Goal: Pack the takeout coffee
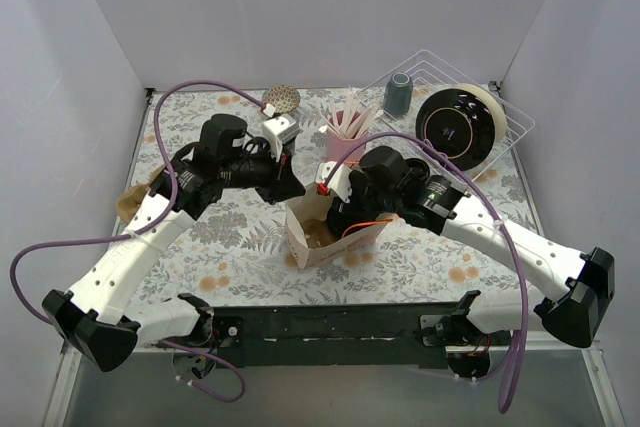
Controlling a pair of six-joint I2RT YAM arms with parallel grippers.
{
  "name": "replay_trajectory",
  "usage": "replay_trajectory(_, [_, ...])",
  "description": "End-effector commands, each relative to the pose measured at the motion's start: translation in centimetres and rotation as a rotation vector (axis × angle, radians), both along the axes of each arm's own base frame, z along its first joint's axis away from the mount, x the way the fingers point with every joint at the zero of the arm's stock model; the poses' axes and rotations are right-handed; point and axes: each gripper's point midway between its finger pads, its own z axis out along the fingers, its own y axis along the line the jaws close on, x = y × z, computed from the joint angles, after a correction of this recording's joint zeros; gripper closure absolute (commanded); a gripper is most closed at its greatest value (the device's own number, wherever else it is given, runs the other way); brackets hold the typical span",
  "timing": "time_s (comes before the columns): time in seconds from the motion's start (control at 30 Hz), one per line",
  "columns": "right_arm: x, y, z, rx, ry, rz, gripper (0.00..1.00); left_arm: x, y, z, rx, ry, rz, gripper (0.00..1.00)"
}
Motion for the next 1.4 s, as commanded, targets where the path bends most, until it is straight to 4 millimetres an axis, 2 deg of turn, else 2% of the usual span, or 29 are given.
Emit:
replay_trajectory(0.0, [-0.6, 0.3, 1.1, 0.051, -0.014, 0.027, 0.62, -1.4, -0.4, 1.2, -0.062, -0.028, -0.061, 1.0])
replay_trajectory(0.13, [-1.3, 0.1, 0.6, 0.058, -0.009, 0.057, 0.62, -2.1, -0.3, 1.6, -0.072, -0.095, -0.117, 1.0])
replay_trajectory(0.3, [-1.3, 0.2, 2.1, 0.113, -0.061, 0.061, 0.62, -2.9, 0.1, 3.1, -0.103, -0.205, -0.16, 1.0])
replay_trajectory(0.47, [-1.6, -0.3, 1.2, 0.099, -0.075, 0.078, 0.67, -2.8, 0.6, 4.1, -0.093, -0.303, -0.17, 1.0])
replay_trajectory(0.63, [-1.3, -0.1, 1.2, 0.116, -0.116, 0.088, 0.71, -2.7, -0.1, 3.4, -0.093, -0.285, -0.212, 1.0])
replay_trajectory(0.9, [-0.3, 1.9, 1.7, 0.126, -0.119, 0.119, 0.74, -2.5, -0.5, 2.7, -0.101, -0.264, -0.22, 1.0])
replay_trajectory(1.03, [-0.2, 2.7, 2.4, 0.135, -0.11, 0.138, 0.64, -2.5, -0.5, 2.8, -0.103, -0.26, -0.217, 1.0])
replay_trajectory(1.17, [-0.7, 2.6, 1.8, 0.125, -0.069, 0.135, 0.46, -2.3, -0.5, 2.6, -0.094, -0.262, -0.213, 1.0])
replay_trajectory(1.37, [-1.7, 2.1, 0.5, 0.095, 0.026, 0.114, 0.38, -1.4, 0.1, 2.6, -0.061, -0.295, -0.155, 1.0])
